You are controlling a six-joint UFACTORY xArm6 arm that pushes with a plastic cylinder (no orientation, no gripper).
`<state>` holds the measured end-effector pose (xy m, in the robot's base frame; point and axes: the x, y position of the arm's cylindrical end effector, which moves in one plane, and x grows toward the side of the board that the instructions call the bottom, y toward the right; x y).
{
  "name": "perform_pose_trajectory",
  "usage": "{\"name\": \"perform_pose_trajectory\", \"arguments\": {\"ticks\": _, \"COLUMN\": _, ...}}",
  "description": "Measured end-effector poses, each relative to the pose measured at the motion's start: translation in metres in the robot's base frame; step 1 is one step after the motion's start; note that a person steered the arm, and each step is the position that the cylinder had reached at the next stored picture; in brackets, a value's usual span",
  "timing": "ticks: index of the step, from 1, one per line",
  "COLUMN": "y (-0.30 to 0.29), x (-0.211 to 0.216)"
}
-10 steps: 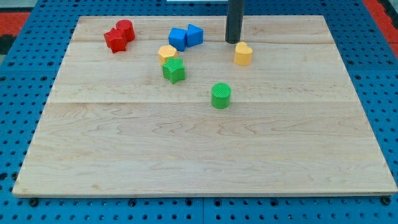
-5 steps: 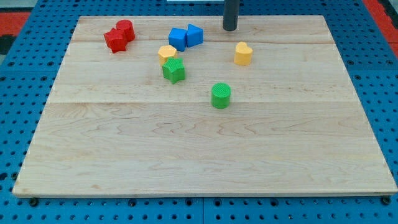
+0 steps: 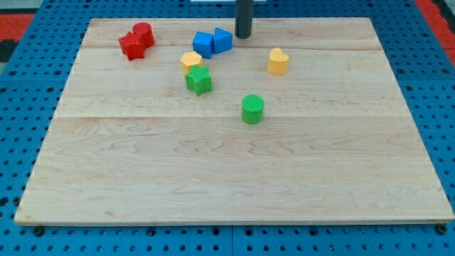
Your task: Push the blue cube closer to the red circle
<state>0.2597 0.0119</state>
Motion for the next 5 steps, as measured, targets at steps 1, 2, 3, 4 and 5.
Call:
{"name": "perform_pose_trajectory", "arguments": {"ticks": 1, "y": -0.015, "x": 0.023}}
{"name": "perform_pose_trajectory", "arguments": {"ticks": 2, "y": -0.026, "x": 0.023}}
{"name": "perform_pose_trajectory", "arguments": {"ticks": 3, "y": -0.050, "x": 0.020}}
{"name": "perform_pose_trajectory", "arguments": {"ticks": 4, "y": -0.082, "x": -0.002}}
{"name": "perform_pose_trajectory", "arguments": {"ticks": 5, "y": -0.095, "x": -0.015}}
